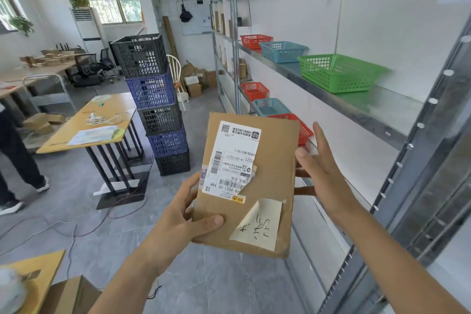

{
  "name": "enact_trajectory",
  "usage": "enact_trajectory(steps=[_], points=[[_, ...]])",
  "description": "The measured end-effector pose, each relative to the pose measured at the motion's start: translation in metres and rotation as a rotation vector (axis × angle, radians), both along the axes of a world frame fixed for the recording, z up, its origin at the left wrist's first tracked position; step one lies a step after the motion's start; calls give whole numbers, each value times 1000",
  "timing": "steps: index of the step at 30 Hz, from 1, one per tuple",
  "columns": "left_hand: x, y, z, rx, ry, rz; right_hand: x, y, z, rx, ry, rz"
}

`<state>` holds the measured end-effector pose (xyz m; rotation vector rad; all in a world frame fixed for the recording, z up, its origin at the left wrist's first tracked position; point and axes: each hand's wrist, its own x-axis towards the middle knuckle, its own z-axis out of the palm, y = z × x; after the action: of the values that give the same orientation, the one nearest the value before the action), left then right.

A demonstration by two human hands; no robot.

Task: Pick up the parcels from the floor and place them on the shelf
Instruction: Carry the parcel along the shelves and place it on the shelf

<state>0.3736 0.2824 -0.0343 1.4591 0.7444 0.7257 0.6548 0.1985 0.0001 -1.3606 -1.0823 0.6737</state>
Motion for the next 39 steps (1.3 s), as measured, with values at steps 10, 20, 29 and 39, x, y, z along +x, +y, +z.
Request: enact_trajectory(steps=[10,20,29,39], points=[[-5,13,20,137,43,199,14,-10,3,-44,216,55],[23,1,18,-306,3,251,-13,-15,-24,-259,-251,-208],[12,-2,14,-262,79,237,-13,-18,-34,-201,-49,-185],[13,1,59,-5,-66,307,3,-29,-22,-128,227,31]])
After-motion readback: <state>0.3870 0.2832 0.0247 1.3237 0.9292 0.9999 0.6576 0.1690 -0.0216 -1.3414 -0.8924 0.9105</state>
